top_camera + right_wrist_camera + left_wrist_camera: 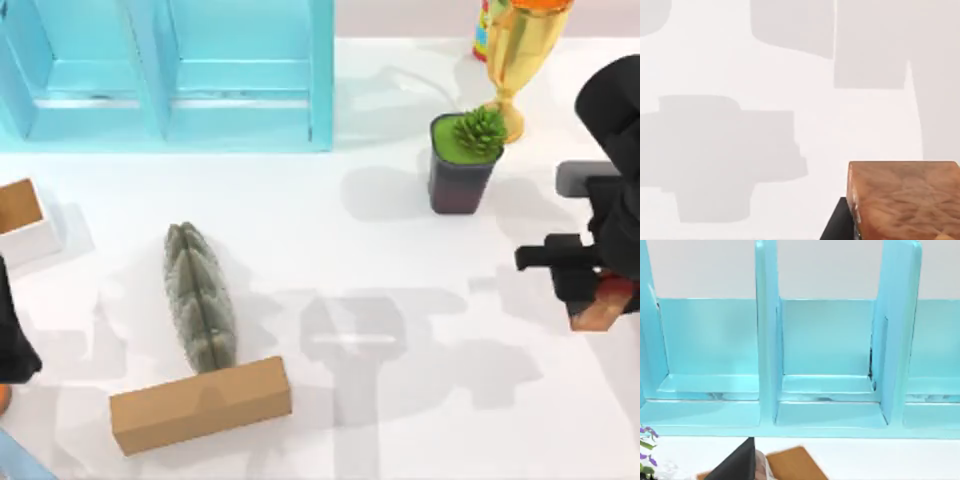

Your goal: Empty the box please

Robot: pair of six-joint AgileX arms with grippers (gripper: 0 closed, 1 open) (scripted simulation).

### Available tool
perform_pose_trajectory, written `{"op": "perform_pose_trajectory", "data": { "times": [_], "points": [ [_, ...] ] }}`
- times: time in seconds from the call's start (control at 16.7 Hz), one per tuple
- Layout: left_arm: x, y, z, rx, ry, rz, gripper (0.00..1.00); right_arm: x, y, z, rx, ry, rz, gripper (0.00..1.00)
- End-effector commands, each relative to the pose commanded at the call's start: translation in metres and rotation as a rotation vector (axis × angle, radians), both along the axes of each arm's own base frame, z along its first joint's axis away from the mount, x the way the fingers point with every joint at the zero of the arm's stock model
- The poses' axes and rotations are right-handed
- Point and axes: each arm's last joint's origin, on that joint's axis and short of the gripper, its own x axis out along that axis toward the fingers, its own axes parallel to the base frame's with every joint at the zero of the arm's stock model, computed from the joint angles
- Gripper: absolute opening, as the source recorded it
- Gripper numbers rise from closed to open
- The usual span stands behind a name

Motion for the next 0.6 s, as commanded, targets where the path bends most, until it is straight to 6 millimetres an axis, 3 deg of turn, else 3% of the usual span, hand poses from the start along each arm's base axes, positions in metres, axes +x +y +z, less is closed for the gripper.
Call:
{"op": "perform_pose_trajectory", "data": {
  "times": [0.12,0.42,0.6],
  "points": [
    [0.0,0.0,0.0,0.0,0.0,0.0,1.0,-0.005,0.001,-0.01,-0.012,0.033,-0.014,0.0],
    [0.0,0.0,0.0,0.0,0.0,0.0,1.0,-0.005,0.0,-0.01,-0.011,0.033,-0.02,0.0],
    [0.0,0.0,0.0,0.0,0.0,0.0,1.0,-0.004,0.0,-0.024,-0.01,0.03,-0.019,0.0]
  ]
}}
